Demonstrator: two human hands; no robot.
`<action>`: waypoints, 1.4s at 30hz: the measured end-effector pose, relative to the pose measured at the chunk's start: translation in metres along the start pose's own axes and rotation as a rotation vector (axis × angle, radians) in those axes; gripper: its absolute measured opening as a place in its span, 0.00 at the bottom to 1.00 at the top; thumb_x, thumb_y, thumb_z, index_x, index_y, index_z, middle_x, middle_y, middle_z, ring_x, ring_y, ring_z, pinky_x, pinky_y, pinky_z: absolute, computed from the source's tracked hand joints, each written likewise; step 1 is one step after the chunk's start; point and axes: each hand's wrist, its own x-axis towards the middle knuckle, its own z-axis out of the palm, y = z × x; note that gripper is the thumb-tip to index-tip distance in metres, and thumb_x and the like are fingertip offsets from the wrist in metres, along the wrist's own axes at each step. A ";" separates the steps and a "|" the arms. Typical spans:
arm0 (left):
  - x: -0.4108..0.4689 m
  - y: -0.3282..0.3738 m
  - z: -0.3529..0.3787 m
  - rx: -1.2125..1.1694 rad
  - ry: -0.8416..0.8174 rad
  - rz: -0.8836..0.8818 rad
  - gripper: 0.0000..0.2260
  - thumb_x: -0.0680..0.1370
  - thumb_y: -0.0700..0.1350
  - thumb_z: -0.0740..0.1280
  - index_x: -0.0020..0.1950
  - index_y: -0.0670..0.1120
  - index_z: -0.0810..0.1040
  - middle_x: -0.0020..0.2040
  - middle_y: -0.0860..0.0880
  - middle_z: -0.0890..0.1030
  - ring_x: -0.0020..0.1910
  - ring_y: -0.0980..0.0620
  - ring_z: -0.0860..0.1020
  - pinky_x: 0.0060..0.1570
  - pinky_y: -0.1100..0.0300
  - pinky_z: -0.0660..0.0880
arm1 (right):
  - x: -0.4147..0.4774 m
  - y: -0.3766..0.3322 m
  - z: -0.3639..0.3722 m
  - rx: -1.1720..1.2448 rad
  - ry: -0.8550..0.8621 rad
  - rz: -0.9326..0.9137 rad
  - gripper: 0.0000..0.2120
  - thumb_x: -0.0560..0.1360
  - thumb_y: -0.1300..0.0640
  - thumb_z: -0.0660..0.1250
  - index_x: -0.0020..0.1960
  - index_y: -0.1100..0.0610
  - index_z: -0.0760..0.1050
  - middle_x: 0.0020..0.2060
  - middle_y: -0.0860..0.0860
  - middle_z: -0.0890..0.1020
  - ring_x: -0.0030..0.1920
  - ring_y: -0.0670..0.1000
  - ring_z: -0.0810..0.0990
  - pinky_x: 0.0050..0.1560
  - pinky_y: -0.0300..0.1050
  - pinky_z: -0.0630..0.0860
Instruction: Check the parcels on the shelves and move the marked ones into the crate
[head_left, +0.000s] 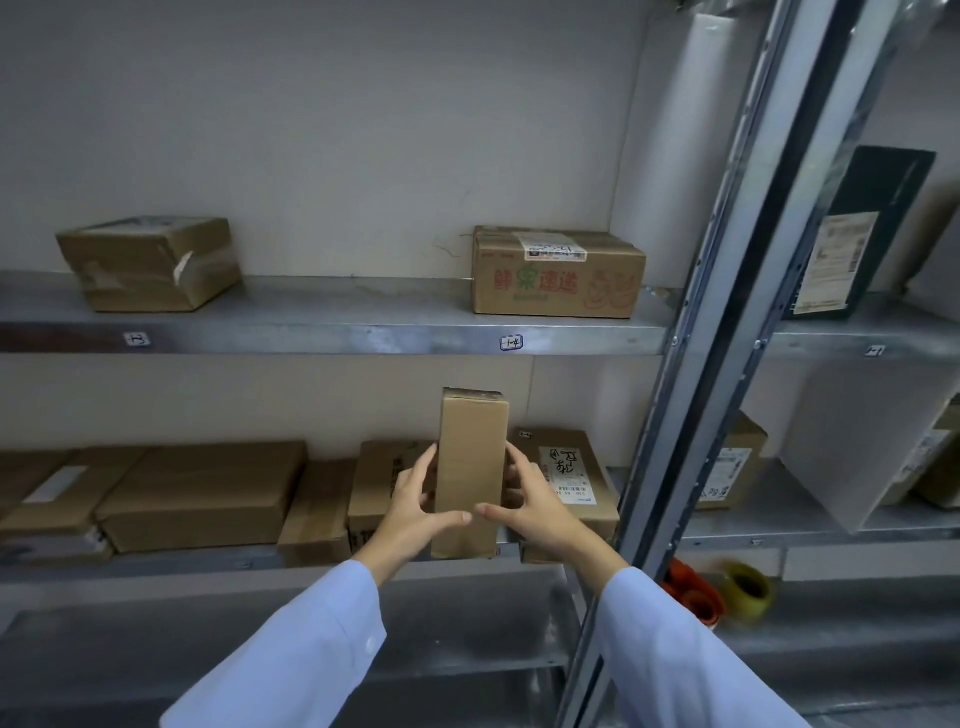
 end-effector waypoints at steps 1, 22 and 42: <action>-0.001 0.000 0.000 -0.020 -0.002 -0.001 0.41 0.73 0.45 0.76 0.77 0.60 0.54 0.79 0.50 0.53 0.76 0.42 0.59 0.70 0.46 0.63 | 0.000 0.000 -0.001 0.012 0.001 0.000 0.44 0.72 0.54 0.76 0.79 0.49 0.53 0.68 0.52 0.68 0.64 0.47 0.73 0.64 0.41 0.74; -0.008 0.019 -0.011 -0.147 -0.064 0.085 0.35 0.71 0.54 0.75 0.74 0.59 0.61 0.67 0.59 0.71 0.65 0.59 0.71 0.60 0.62 0.68 | -0.009 -0.010 -0.020 0.062 -0.024 -0.030 0.46 0.66 0.43 0.78 0.76 0.44 0.56 0.65 0.39 0.71 0.67 0.40 0.69 0.65 0.37 0.65; -0.007 0.010 -0.013 -0.097 -0.017 0.223 0.35 0.70 0.45 0.78 0.70 0.64 0.65 0.71 0.55 0.69 0.69 0.48 0.71 0.62 0.54 0.75 | -0.015 -0.013 -0.012 0.067 0.064 -0.095 0.50 0.64 0.51 0.82 0.77 0.45 0.56 0.69 0.41 0.69 0.65 0.32 0.68 0.60 0.27 0.68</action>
